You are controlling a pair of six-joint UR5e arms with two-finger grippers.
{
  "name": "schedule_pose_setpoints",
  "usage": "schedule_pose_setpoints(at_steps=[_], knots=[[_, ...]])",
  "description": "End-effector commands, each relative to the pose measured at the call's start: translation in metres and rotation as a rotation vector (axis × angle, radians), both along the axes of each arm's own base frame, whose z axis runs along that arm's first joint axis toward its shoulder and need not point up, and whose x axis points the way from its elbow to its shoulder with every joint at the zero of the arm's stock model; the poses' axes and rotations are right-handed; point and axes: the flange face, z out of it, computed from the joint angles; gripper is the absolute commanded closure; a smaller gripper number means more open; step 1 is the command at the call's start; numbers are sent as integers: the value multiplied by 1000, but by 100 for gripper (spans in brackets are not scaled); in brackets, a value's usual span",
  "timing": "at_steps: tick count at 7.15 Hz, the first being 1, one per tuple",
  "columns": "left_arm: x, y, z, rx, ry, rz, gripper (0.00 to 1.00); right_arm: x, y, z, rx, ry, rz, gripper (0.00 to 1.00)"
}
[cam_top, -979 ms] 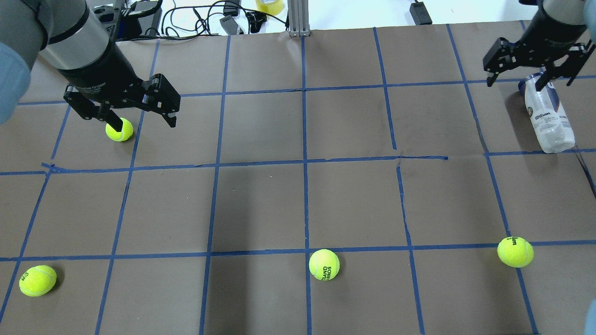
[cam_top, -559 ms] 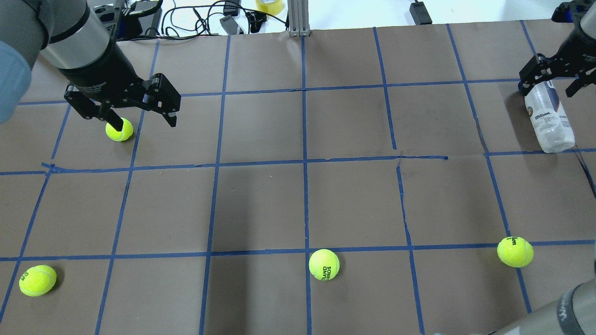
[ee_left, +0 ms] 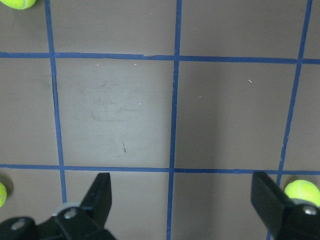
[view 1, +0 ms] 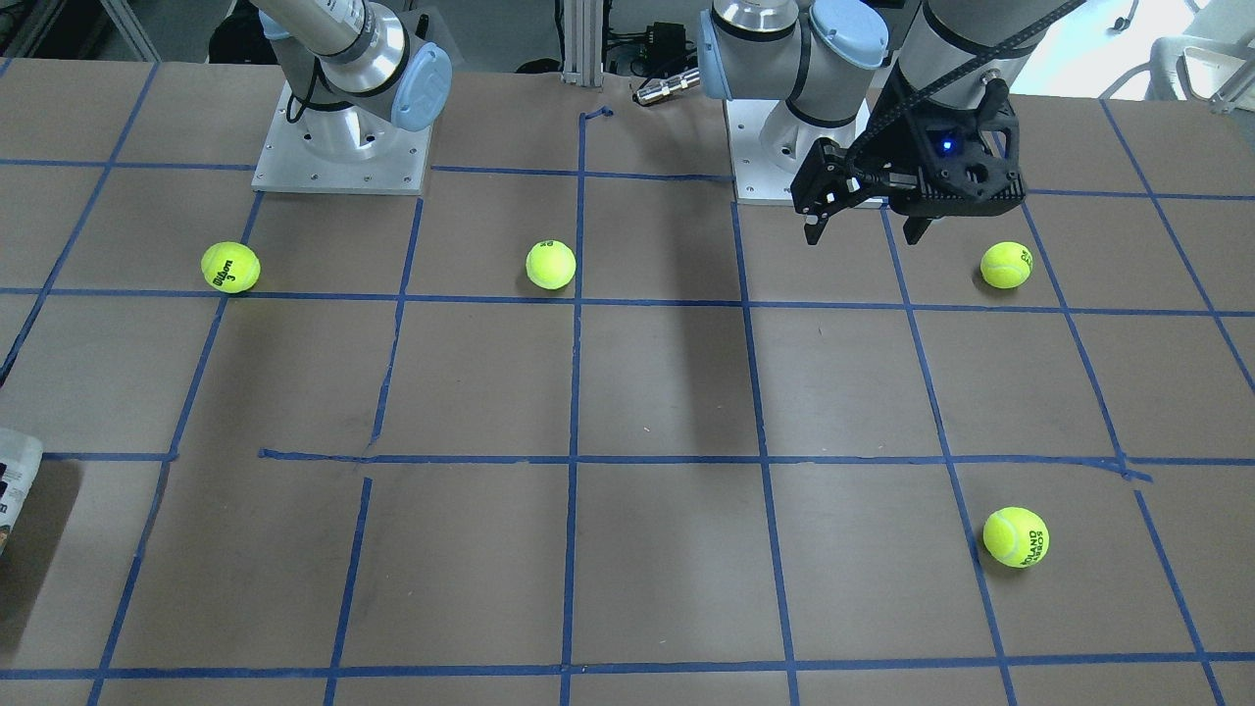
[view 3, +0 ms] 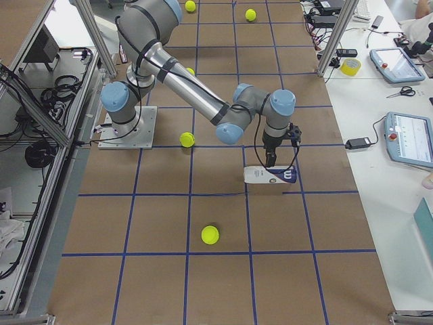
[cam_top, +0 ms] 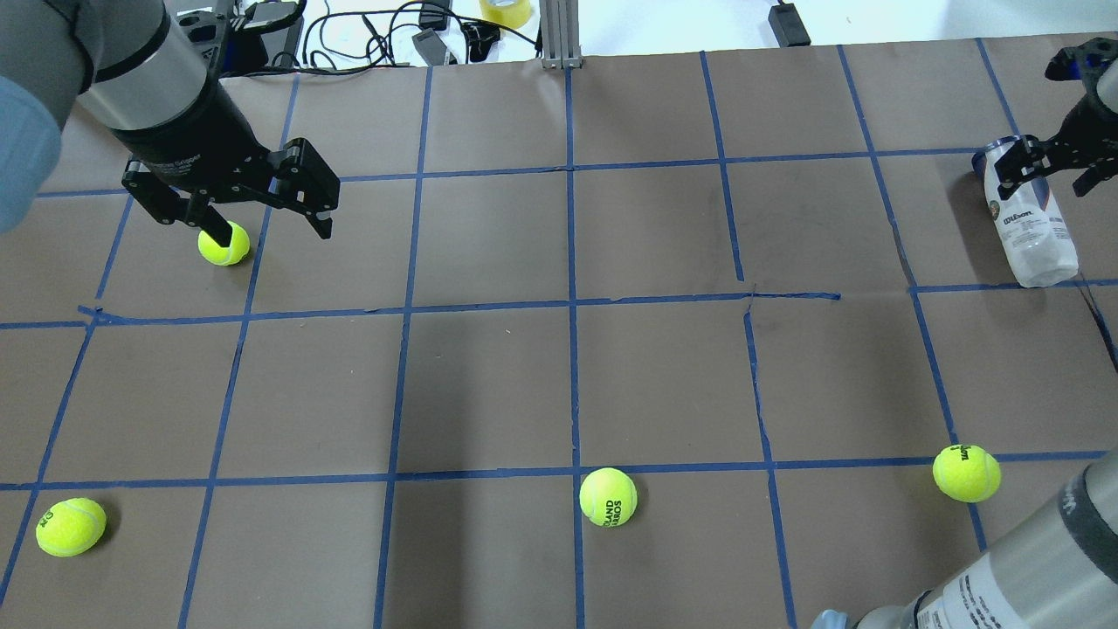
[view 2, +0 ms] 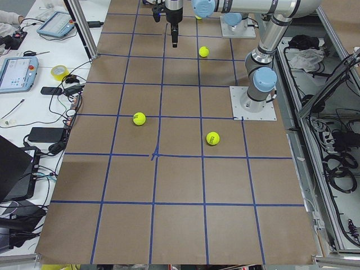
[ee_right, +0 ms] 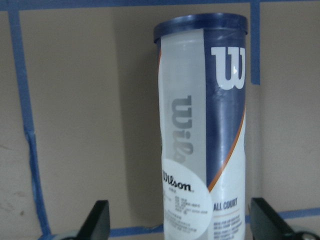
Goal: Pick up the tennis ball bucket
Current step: 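Lower the right gripper onto the lying Wilson tennis ball can and grasp it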
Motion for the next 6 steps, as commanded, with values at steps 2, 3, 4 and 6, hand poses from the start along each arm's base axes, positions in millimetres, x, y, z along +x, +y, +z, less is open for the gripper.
schedule_pose_setpoints(at_steps=[2,3,4,6], knots=[[0,-1,-1,2,0,0,0,-27,-10,-48,3,-3,25,0],[0,1,1,-1,-1,0,0,-28,-10,-56,12,-9,24,0],[0,1,-1,2,0,0,0,-30,-13,-70,24,-18,28,0],[0,0,0,-1,0,3,0,-30,-14,-81,35,-32,23,0]])
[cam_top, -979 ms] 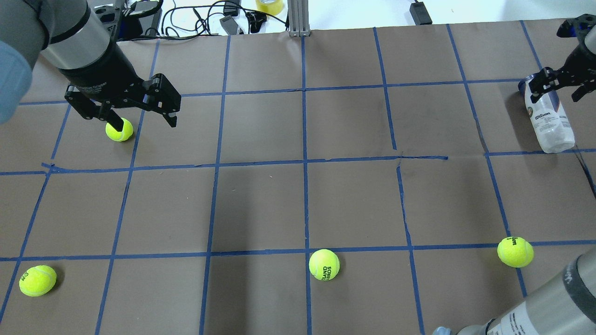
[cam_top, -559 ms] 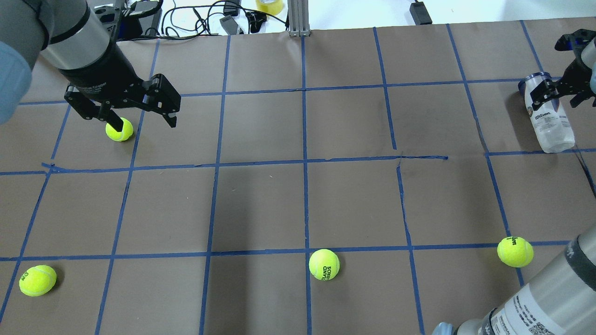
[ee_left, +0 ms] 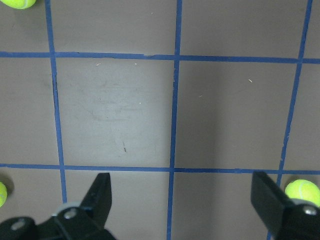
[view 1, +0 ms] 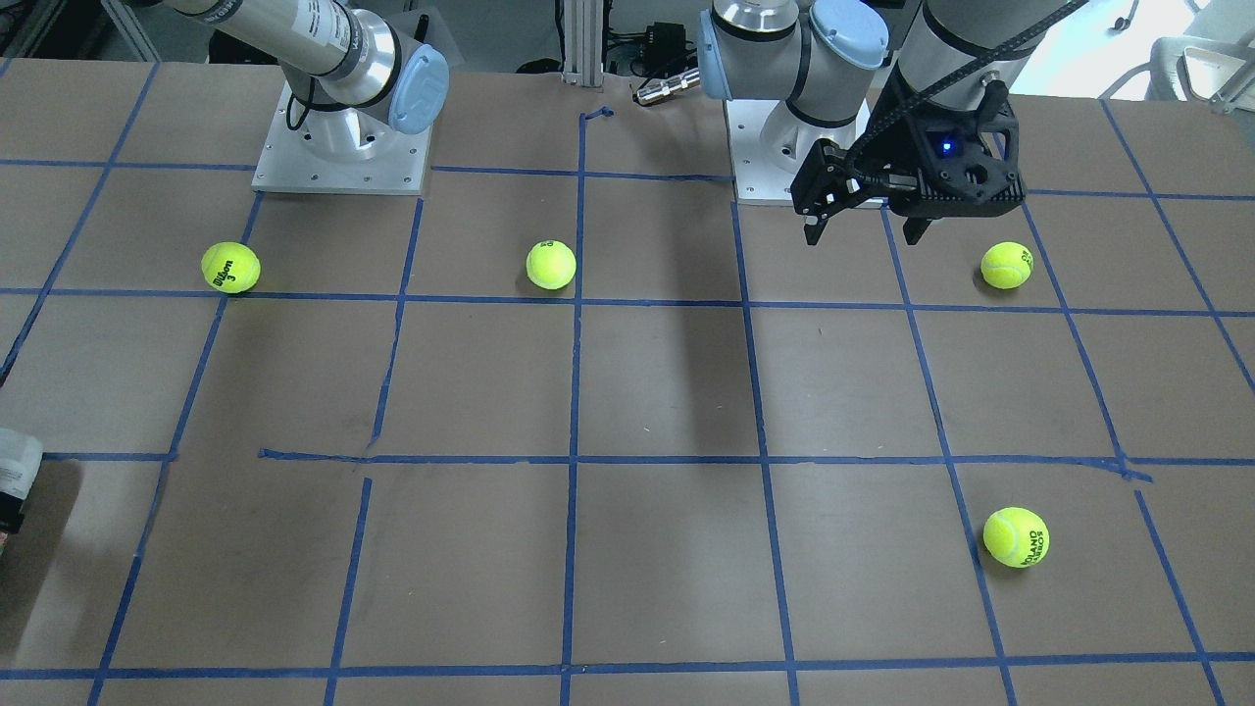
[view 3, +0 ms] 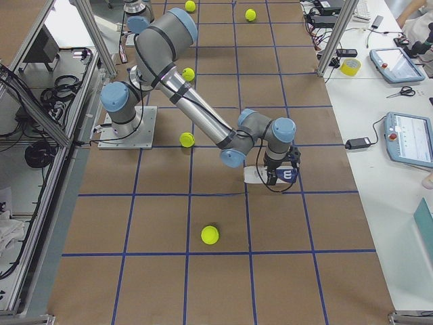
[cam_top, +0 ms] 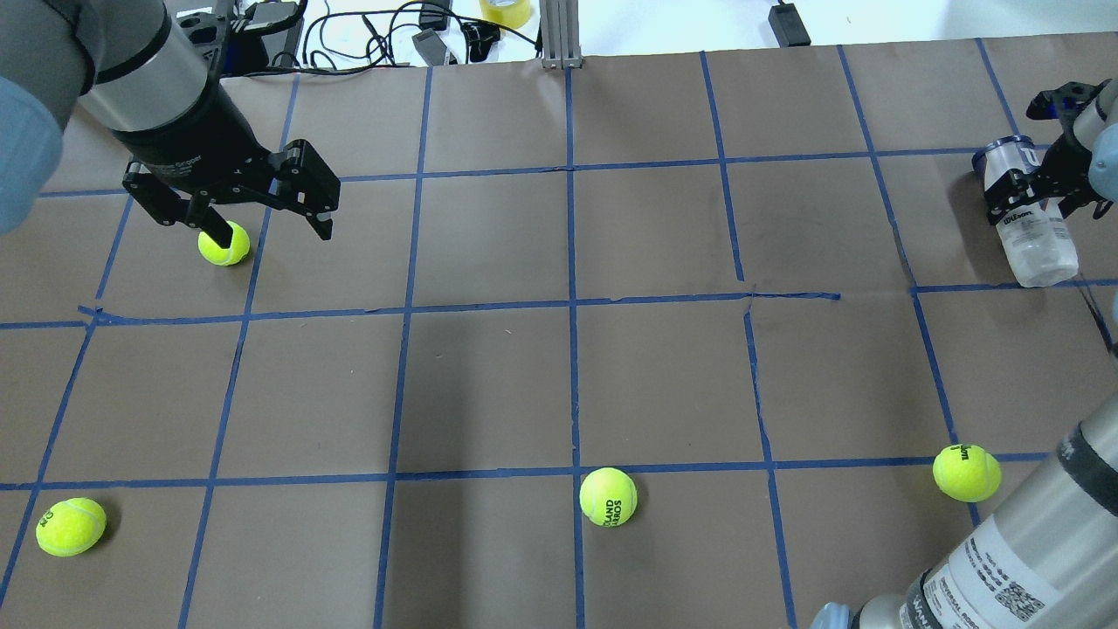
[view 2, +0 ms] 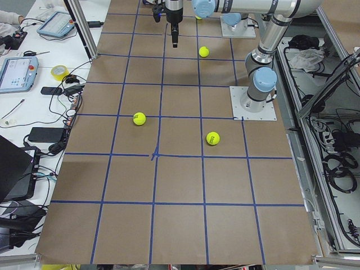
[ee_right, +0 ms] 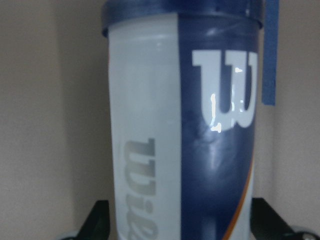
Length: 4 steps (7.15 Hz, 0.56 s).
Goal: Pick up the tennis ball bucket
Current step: 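Lower the right gripper onto the lying Wilson tennis ball can and grasp it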
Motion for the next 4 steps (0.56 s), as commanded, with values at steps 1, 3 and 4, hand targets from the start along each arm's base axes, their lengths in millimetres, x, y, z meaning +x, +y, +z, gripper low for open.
schedule_pose_setpoints(at_steps=[1,3,4], knots=[[0,-1,0,-4,1,4,0,-1,-1,-10,12,-6,8,0],[1,2,5,-13,0,0,0,-1,-1,-10,15,-3,37,12],[1,4,5,-13,-3,0,0,-1,-1,-11,18,-5,40,18]])
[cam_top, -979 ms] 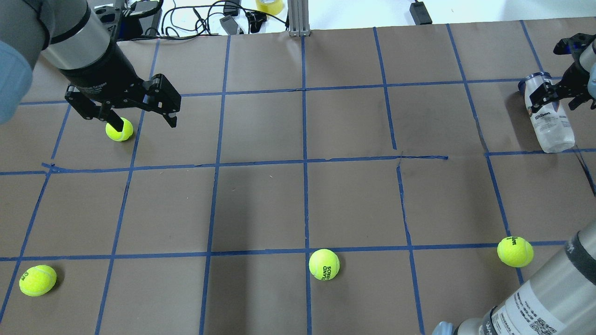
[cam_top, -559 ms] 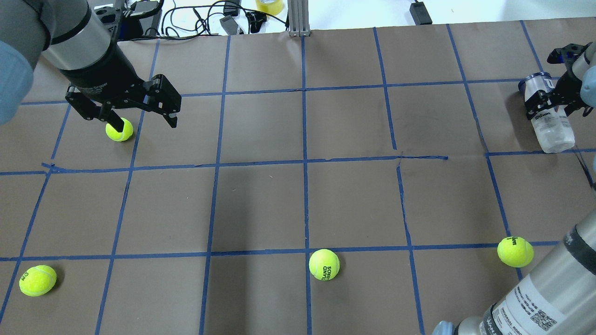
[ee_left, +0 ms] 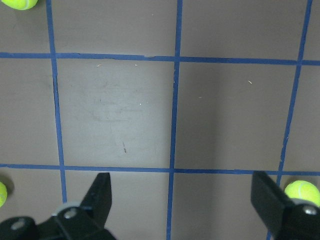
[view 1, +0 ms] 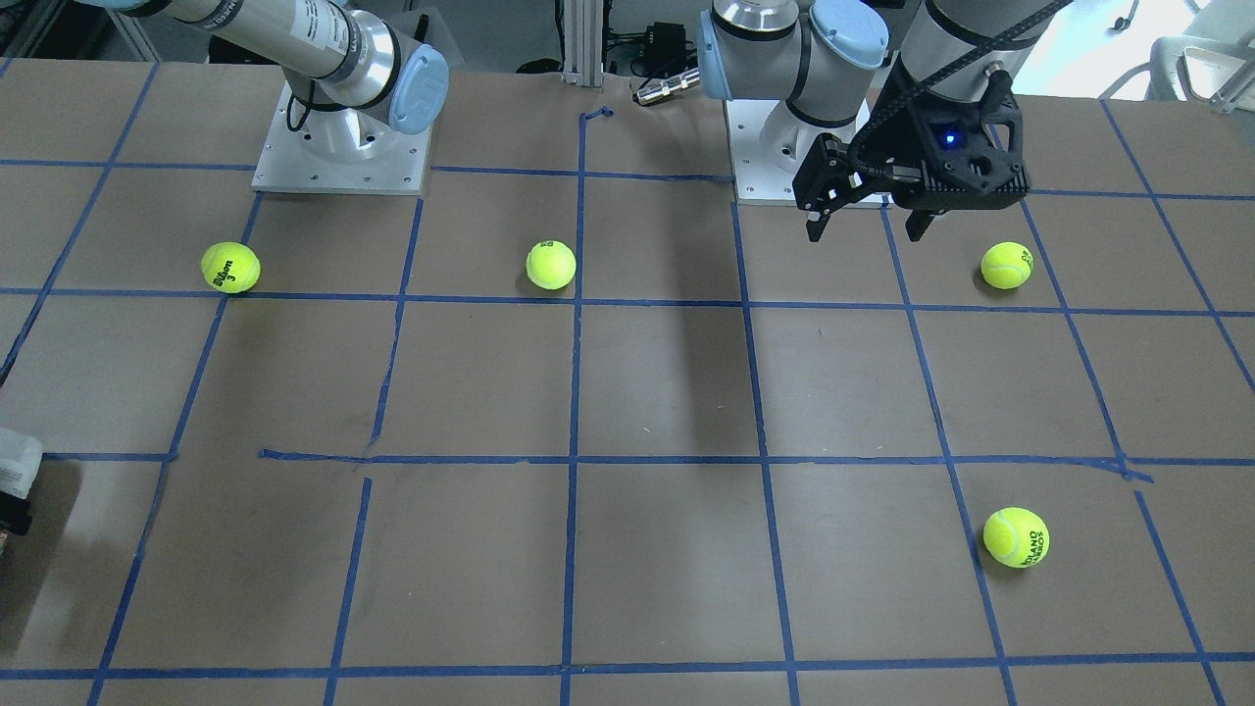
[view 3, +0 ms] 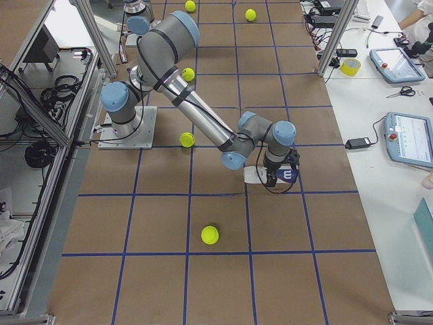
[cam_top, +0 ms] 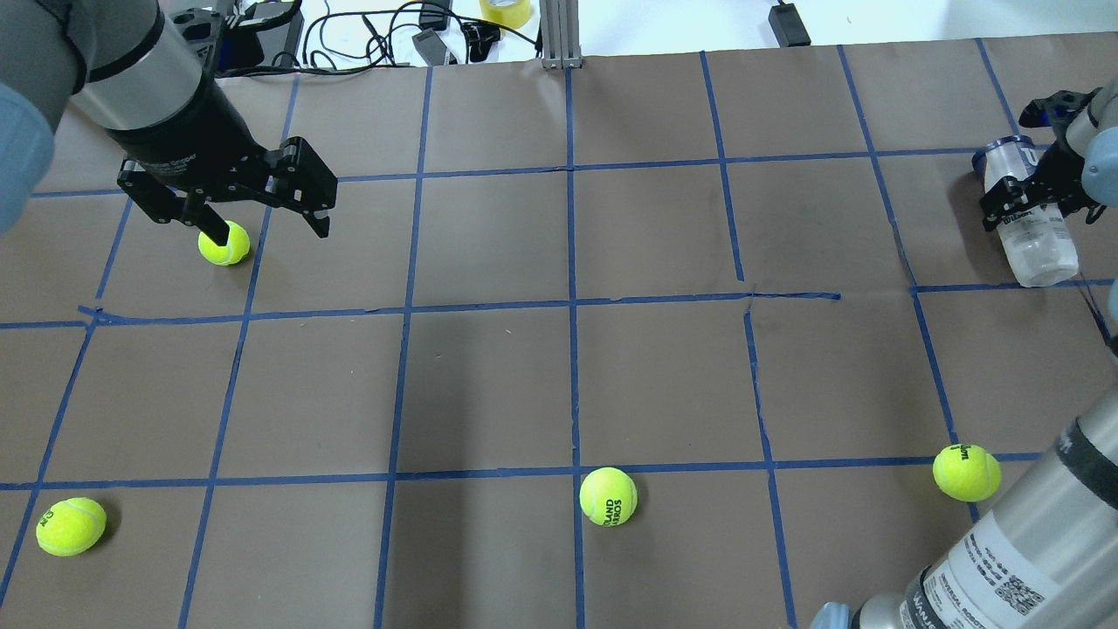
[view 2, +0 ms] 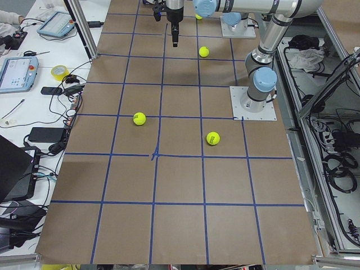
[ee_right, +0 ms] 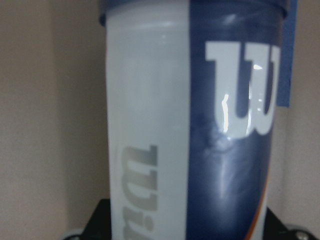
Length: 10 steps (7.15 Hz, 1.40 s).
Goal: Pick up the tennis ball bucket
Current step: 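Carry the can with the right gripper across toward the left gripper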
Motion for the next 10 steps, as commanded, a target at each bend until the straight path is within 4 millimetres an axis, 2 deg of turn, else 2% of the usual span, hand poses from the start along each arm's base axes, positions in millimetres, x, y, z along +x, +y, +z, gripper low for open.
schedule_pose_setpoints(at_steps=[1,2,4,5,7,9,10], knots=[[0,0,-2,4,0,0,0,0,0,-1,5,-1,30,26],[0,1,0,2,0,0,0,0,0,0,5,-1,33,27],[0,-1,-2,4,1,0,0,7,-9,19,-12,0,85,29],[0,-1,-2,4,1,0,0,42,-19,36,-20,2,136,29],[0,-1,-3,7,1,0,0,129,-45,63,-61,20,258,29],[-1,-1,-3,7,1,-2,0,245,-68,87,-76,37,404,28],[1,-1,0,1,-3,1,0,311,-72,97,-95,58,466,27]])
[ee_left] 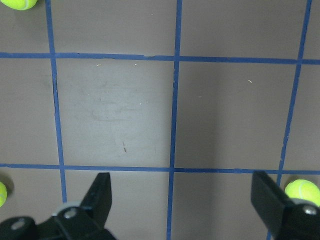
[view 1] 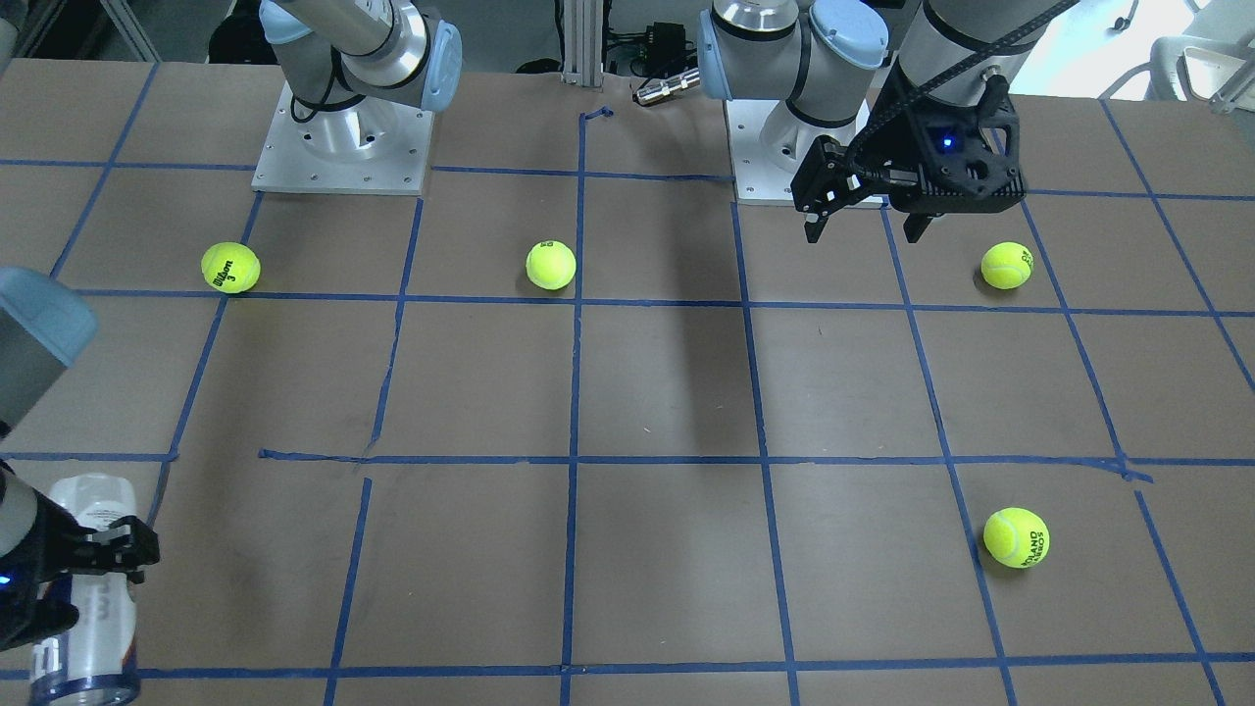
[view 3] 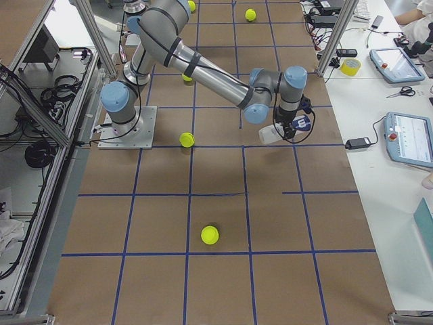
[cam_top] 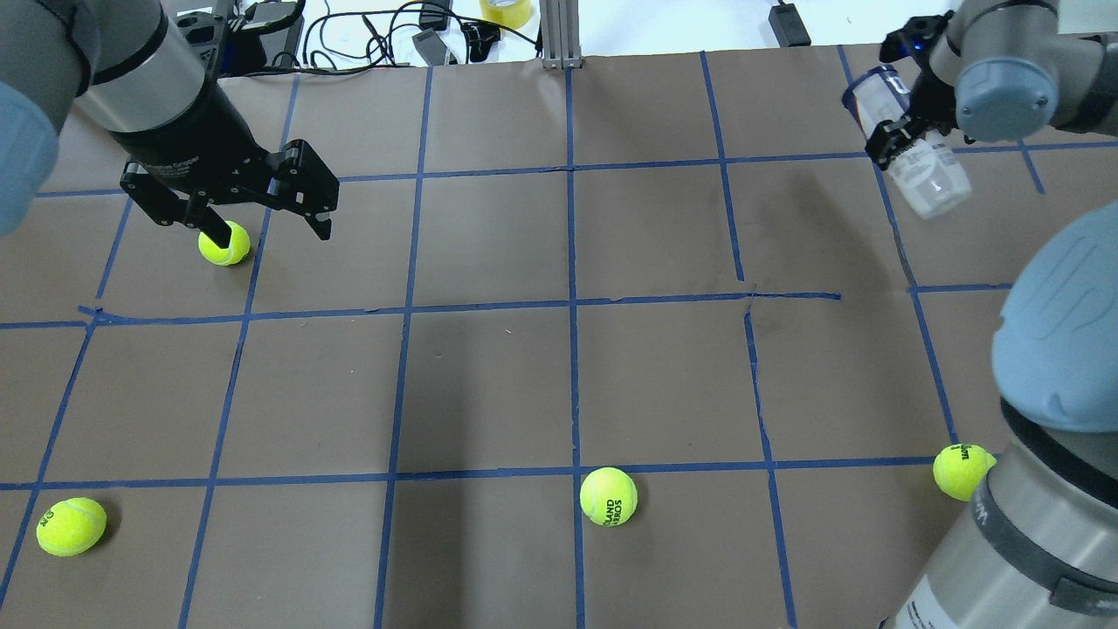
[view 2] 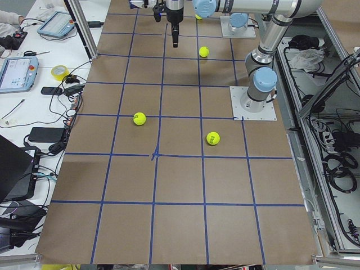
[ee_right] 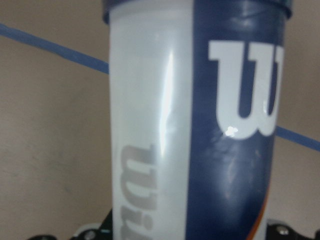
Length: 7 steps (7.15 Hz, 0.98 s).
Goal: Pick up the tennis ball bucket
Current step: 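Carry the can with the right gripper across toward the left gripper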
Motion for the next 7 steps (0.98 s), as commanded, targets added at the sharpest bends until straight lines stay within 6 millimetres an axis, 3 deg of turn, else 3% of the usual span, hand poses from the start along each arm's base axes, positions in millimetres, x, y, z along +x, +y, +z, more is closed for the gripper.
schedule_pose_setpoints(at_steps=[1,2,3,4,5,6,7], knots=[[9,-3,7,-14,-6,17,0,140,-10,28,-58,51,131,27],[9,-4,9,-19,-8,18,0,189,-14,41,-96,47,134,25],[17,-8,9,-30,-23,30,0,230,-13,41,-91,19,102,25],[31,-12,9,-36,-23,54,0,294,-3,42,-94,9,69,26],[44,-14,12,-40,-23,30,0,345,2,44,-111,-2,76,24],[54,-15,13,-42,-24,3,0,380,6,36,-103,-42,-38,23],[65,-14,15,-46,-27,-32,0,422,14,14,-92,-62,-90,23]])
